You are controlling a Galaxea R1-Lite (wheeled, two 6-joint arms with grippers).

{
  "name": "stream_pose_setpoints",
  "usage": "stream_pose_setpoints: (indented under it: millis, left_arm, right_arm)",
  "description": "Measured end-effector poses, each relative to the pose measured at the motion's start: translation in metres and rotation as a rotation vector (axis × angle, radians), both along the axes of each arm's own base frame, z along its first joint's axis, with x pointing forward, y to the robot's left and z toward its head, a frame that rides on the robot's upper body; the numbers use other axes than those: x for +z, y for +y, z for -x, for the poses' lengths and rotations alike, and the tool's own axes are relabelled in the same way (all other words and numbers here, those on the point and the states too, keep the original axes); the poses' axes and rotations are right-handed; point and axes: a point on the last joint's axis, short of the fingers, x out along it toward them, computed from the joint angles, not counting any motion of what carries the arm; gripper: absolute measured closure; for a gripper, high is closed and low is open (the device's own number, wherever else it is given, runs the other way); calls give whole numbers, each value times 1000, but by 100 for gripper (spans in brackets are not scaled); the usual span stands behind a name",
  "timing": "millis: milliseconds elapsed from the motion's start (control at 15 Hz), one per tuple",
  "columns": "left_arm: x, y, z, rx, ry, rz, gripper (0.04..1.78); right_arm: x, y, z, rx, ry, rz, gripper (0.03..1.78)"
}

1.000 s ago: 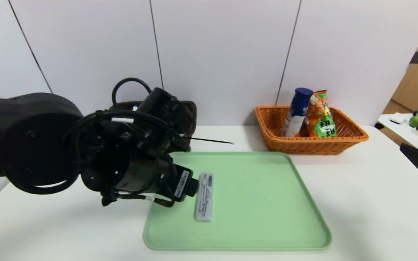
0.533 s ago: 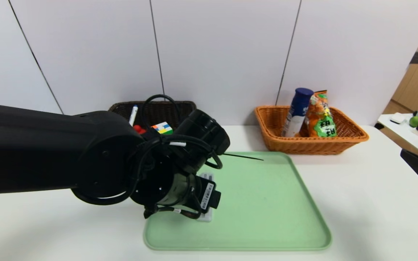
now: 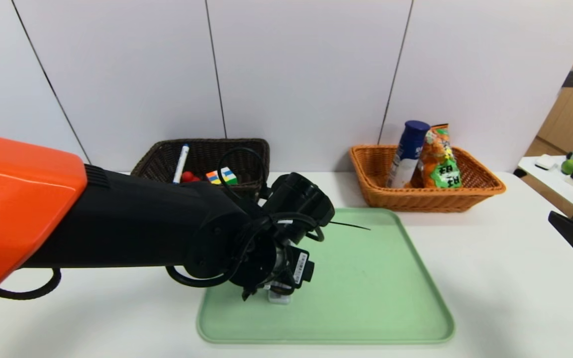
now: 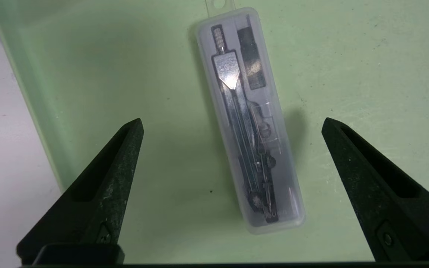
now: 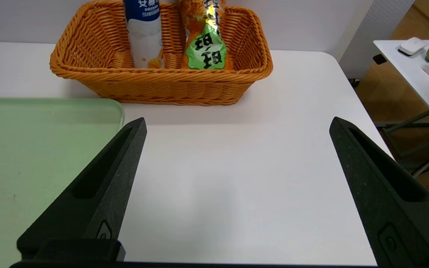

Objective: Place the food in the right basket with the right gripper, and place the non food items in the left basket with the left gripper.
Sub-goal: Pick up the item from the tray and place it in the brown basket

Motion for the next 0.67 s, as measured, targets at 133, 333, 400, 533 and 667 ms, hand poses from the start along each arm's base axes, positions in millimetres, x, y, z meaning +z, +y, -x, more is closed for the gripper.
stream_pose_setpoints:
  millis: [133, 333, 400, 533, 667]
  left_arm:
    - [-3, -6, -5, 17, 5, 15, 13]
    - [-8, -9, -8, 21, 11, 5, 13]
    - [-10, -9, -8, 20, 17, -3, 13]
    - [-12, -8, -8, 24, 27, -15, 13]
    - [-13, -7, -8, 28, 33, -23, 13]
  right_arm:
    - [0, 0, 0, -1, 0, 0, 12]
    - [-1, 0, 0, -1, 1, 0, 12]
    - [-1, 0, 0, -1, 1, -1, 12]
    - [0, 0, 0, 1, -1, -1, 12]
    - [0, 0, 0, 1, -1, 0, 12]
